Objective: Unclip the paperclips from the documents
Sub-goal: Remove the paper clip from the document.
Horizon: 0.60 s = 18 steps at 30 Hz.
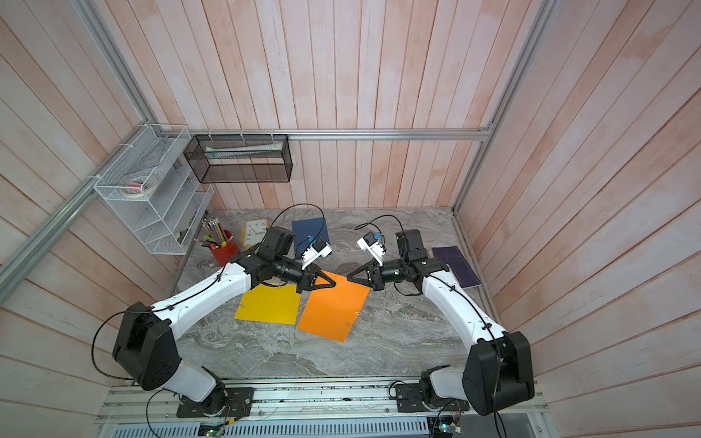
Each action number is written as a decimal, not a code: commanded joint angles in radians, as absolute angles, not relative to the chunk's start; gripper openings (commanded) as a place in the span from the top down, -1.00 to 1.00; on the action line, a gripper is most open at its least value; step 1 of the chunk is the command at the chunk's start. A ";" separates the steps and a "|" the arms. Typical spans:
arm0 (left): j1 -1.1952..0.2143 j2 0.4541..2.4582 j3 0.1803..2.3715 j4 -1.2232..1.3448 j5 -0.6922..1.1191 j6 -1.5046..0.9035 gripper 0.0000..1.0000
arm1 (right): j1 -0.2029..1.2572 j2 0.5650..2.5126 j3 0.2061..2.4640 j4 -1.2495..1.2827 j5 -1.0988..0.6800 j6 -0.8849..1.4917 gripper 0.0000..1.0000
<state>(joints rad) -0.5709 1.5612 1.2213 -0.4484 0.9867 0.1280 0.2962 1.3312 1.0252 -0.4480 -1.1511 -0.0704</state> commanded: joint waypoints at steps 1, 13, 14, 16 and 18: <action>-0.564 1.564 1.200 -0.565 0.959 0.144 1.00 | 0.251 1.296 1.029 -0.400 -1.147 -0.063 0.96; -0.567 1.573 1.201 -0.571 0.951 0.149 1.00 | 0.243 1.293 1.029 -0.394 -1.175 -0.058 0.96; -0.567 1.574 1.200 -0.571 0.950 0.148 1.00 | 0.242 1.293 1.029 -0.392 -1.175 -0.056 0.96; -0.567 1.574 1.200 -0.571 0.948 0.149 1.00 | 0.242 1.293 1.029 -0.391 -1.177 -0.056 0.96; -0.567 1.576 1.200 -0.571 0.948 0.149 1.00 | 0.242 1.293 1.029 -0.390 -1.177 -0.056 0.97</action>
<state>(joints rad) -0.5728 1.5616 1.2213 -0.4446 0.9863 0.1287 0.2901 1.3312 1.0252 -0.4450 -1.1713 -0.0589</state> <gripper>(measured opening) 0.050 0.048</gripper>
